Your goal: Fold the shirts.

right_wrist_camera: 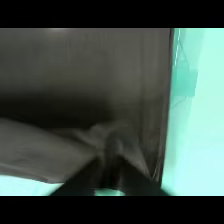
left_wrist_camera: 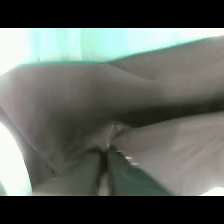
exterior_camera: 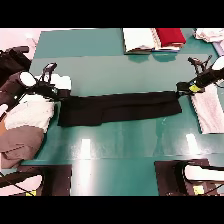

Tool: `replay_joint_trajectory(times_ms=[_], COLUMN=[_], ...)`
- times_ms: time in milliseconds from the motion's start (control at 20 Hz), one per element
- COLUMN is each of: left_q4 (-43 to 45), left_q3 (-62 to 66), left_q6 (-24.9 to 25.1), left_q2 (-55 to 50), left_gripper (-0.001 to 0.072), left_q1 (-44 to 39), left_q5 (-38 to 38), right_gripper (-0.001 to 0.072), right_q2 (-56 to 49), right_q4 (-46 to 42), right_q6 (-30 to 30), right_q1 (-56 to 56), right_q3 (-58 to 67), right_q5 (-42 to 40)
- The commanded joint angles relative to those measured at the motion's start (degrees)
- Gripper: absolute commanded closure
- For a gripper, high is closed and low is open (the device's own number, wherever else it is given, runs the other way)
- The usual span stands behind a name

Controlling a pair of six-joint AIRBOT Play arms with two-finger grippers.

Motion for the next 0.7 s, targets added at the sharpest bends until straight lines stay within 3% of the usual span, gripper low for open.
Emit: replay_joint_trajectory(times_ms=[0, 100, 150, 200, 250, 350, 650], left_q4=[-0.11, -0.33, -2.08, -4.46, -6.6, -8.41, -8.52], left_q3=[3.74, 6.43, 7.3, 7.48, 7.48, 7.45, 7.48], left_q6=[-0.07, -0.15, -0.17, -0.02, 0.17, 1.01, -2.86], left_q2=[-1.55, -1.55, -1.55, -1.55, -1.55, -1.57, -2.93], left_gripper=[0.0212, 0.0212, 0.0246, 0.0505, 0.0676, 0.0682, 0.0682], left_q1=[0.02, 0.02, 0.02, 0.02, -0.2, -1.68, -12.96], left_q5=[-1.49, -4.81, -5.95, -6.51, -6.8, -6.05, 2.43], right_gripper=[0.0308, 0.0299, 0.0299, 0.0259, 0.0197, 0.0129, 0.0164], right_q2=[-3.13, -2.67, -2.54, -2.56, -2.56, -3.13, -11.61], right_q4=[0.15, 1.88, 4.39, 7.04, 9.16, 13.68, 25.16], right_q6=[-0.31, -3.61, -5.7, -7.39, -8.85, -11.61, -15.5], right_q1=[-0.85, -3.39, -5.27, -7.8, -10.43, -15.63, -21.2], right_q3=[4.39, 4.5, 3.76, 2.49, 0.79, -3.39, -7.89], right_q5=[0.5, 1.57, 2.29, 2.93, 3.04, 2.29, 2.14])
